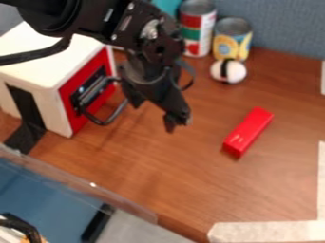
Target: Open the drawer
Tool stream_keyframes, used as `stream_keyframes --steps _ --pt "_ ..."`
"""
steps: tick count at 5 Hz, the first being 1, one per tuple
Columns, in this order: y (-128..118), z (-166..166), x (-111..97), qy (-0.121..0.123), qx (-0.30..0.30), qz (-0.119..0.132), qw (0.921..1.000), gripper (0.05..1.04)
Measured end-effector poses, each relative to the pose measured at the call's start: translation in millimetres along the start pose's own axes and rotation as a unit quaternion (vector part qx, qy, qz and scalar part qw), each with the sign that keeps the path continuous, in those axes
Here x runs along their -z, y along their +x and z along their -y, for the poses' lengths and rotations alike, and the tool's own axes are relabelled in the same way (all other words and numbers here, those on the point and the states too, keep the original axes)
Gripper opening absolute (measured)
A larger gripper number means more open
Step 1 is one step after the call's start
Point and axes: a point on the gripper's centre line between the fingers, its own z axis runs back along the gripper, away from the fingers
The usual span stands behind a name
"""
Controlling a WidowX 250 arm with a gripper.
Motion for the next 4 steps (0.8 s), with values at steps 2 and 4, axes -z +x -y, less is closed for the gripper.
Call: stream_keyframes --steps 2,4 --pt "7 -31 24 0.019 -0.024 -0.011 0.9995 1.000" --pt "9 -50 41 0.023 -0.036 -0.026 0.9987 1.000"
